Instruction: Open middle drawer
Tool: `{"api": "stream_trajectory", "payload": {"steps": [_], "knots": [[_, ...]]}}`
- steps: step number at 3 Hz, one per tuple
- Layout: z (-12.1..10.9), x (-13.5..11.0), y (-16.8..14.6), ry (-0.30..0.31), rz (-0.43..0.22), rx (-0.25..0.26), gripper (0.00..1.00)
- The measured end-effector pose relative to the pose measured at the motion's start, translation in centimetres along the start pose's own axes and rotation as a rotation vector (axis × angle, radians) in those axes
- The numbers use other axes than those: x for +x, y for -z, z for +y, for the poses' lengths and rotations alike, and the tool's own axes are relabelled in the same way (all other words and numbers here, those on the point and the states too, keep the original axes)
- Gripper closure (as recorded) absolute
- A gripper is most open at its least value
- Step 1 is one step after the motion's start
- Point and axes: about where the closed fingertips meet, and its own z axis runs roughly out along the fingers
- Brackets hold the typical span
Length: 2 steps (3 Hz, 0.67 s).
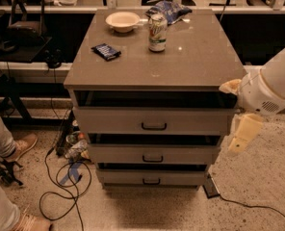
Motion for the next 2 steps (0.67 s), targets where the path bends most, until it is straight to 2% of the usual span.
{"api": "stream_trajectory", "payload": {"steps": [1,2], "knots": [[0.92,1.18,-7.46,-0.024,-0.061,-0.135,0.0],[0.92,1.18,-7.46,-0.024,-0.061,-0.135,0.0]]}}
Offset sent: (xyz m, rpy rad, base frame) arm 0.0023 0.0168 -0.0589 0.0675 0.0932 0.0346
